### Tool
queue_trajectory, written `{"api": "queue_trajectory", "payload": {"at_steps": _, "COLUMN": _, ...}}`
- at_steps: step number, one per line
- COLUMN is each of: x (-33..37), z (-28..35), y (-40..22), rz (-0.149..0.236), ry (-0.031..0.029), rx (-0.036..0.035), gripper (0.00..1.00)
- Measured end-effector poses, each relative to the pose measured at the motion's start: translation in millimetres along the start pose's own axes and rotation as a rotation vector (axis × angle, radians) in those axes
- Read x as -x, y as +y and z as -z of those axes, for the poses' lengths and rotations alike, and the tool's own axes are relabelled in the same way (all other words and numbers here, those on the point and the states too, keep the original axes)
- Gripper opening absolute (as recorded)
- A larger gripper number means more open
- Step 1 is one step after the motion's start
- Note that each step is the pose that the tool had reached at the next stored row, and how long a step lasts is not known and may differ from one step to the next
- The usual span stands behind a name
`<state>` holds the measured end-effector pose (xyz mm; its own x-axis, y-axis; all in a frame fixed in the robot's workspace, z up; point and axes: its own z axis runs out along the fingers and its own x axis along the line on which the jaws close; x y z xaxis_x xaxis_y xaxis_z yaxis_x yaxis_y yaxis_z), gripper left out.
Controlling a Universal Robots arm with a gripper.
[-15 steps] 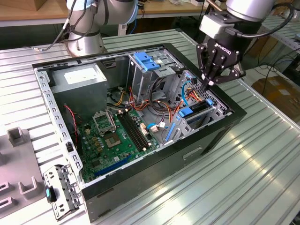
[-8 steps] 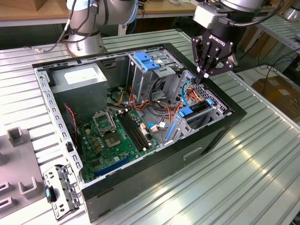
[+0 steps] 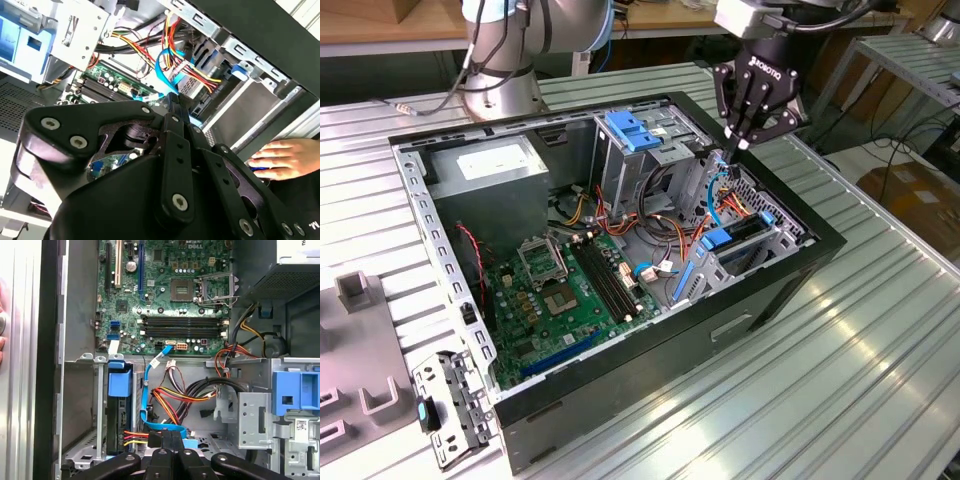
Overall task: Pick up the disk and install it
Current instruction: 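Insert the second disk wire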
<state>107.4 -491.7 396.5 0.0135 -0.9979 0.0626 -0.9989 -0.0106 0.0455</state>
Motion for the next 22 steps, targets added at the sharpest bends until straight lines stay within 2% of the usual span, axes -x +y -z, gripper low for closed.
{"api": "queue_trajectory", "payload": {"at_steps": 1, "x": 0.9, "z": -0.8, "y": -0.1, "rz": 0.0, "ry": 0.0128, "rx": 0.0001, "gripper": 0.11}}
{"api": "queue_trajectory", "payload": {"at_steps": 2, "x": 1.3, "z": -1.2, "y": -0.1, "rz": -0.001, "ry": 0.0222, "rx": 0.0002, "gripper": 0.11}}
{"api": "queue_trajectory", "payload": {"at_steps": 3, "x": 1.8, "z": -2.0, "y": -0.1, "rz": -0.002, "ry": 0.0432, "rx": 0.0005, "gripper": 0.11}}
{"api": "queue_trajectory", "payload": {"at_steps": 4, "x": 2.3, "z": -2.6, "y": -0.1, "rz": -0.002, "ry": 0.0585, "rx": 0.0007, "gripper": 0.11}}
{"api": "queue_trajectory", "payload": {"at_steps": 5, "x": 2.7, "z": -3.0, "y": -0.2, "rz": -0.003, "ry": 0.0679, "rx": 0.0008, "gripper": 0.11}}
{"api": "queue_trajectory", "payload": {"at_steps": 6, "x": 3.5, "z": -3.9, "y": -0.2, "rz": -0.003, "ry": 0.0827, "rx": 0.001, "gripper": 0.17}}
{"api": "queue_trajectory", "payload": {"at_steps": 7, "x": 3.9, "z": -4.5, "y": -0.2, "rz": -0.004, "ry": 0.0921, "rx": 0.0011, "gripper": 0.23}}
{"api": "queue_trajectory", "payload": {"at_steps": 8, "x": 5.0, "z": -5.5, "y": -0.3, "rz": -0.005, "ry": 0.1154, "rx": 0.0015, "gripper": 0.3}}
{"api": "queue_trajectory", "payload": {"at_steps": 9, "x": 5.4, "z": -5.7, "y": -0.3, "rz": -0.005, "ry": 0.1232, "rx": 0.0016, "gripper": 0.3}}
{"api": "queue_trajectory", "payload": {"at_steps": 11, "x": 5.3, "z": -5.8, "y": -0.3, "rz": -0.005, "ry": 0.1265, "rx": 0.0016, "gripper": 0.3}}
{"api": "queue_trajectory", "payload": {"at_steps": 20, "x": 7.3, "z": -2.9, "y": -0.2, "rz": -0.005, "ry": 0.1277, "rx": 0.0024, "gripper": 0.3}}
{"api": "queue_trajectory", "payload": {"at_steps": 22, "x": 10.2, "z": -4.5, "y": -0.3, "rz": -0.006, "ry": 0.1356, "rx": 0.0026, "gripper": 0.3}}
